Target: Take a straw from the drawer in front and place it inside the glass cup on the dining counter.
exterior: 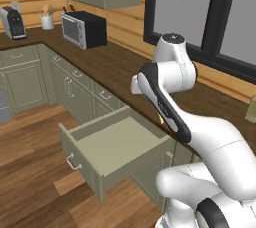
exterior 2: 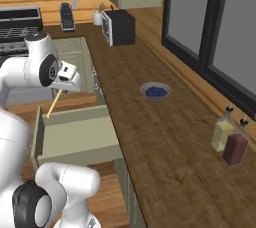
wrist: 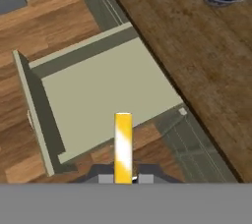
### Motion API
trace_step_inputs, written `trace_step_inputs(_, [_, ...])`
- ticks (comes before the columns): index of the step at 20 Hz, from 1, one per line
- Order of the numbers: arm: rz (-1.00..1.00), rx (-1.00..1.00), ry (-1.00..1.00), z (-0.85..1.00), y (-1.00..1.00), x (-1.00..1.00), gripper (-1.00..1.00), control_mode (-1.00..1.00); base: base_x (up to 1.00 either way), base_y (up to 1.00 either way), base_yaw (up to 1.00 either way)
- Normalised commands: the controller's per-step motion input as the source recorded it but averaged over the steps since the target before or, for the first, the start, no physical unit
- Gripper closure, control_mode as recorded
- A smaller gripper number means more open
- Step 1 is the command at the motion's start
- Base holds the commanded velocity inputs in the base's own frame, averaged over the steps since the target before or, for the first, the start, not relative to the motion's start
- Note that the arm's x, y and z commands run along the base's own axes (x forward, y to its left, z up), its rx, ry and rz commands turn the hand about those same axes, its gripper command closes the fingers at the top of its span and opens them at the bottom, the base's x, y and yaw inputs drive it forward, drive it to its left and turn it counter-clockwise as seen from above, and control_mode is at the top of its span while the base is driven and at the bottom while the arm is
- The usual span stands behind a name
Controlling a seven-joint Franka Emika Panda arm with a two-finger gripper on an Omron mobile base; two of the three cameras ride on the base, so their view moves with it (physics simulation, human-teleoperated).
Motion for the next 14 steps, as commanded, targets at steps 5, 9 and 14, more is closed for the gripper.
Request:
trace_step_inputs(5, [0.00,0.00,0.00,0.00,0.00,0.00,1.00,1.00,-1.00,0.52,0.26])
trace_step_inputs(9, [0.00,0.00,0.00,0.00,0.00,0.00,1.00,1.00,-0.79,0.82,0.73])
trace_step_inputs(14, [0.00,0.00,0.00,0.00,0.00,0.00,1.00,1.00,-0.50,0.90,0.78])
